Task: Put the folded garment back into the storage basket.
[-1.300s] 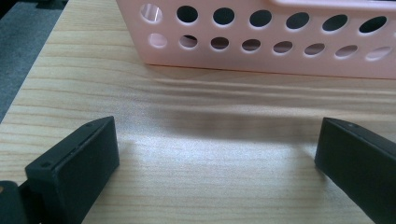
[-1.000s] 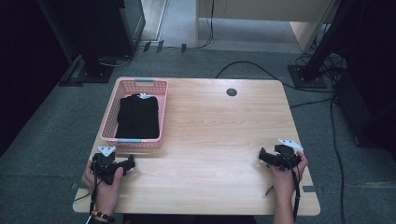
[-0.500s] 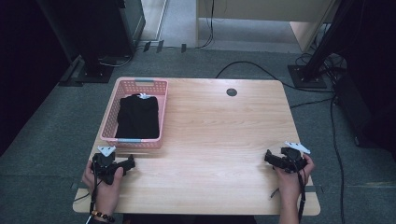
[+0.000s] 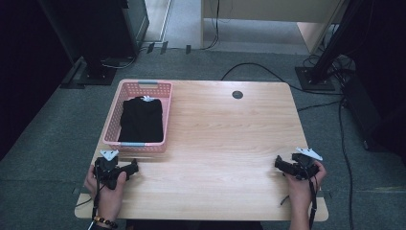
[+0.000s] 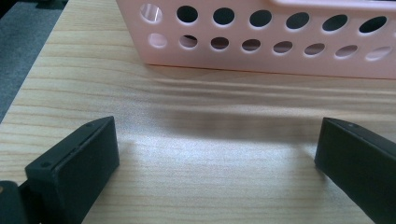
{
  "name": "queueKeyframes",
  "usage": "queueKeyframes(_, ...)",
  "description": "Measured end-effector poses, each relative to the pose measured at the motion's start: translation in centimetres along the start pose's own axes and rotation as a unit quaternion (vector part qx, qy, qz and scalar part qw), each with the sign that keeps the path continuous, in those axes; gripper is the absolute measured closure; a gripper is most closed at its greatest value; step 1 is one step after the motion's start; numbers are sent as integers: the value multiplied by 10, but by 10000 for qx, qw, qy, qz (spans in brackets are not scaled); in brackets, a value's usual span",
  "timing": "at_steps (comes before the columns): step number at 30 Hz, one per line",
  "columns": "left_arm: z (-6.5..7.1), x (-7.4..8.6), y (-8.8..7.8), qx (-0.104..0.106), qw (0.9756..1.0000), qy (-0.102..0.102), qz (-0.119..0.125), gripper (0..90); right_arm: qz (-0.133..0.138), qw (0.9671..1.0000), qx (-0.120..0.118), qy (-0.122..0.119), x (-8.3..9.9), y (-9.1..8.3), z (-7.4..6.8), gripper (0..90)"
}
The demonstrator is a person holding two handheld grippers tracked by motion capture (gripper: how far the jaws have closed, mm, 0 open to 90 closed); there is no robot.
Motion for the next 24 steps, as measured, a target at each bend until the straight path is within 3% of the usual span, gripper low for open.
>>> queueKeyframes(24, 0, 0, 0, 4, 10000, 2, -2, 0, -6, 10000, 52, 58, 6, -5, 6, 0)
Point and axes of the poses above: each handheld gripper's, and its own axes: y roughly forward along the jaws, x roughly out of its underside, z roughly to its right, the point moved 9 cm from there along y, roughly forward along the jaws, and after that the axes turned 3 degrees about -y, right-handed, at the moved point
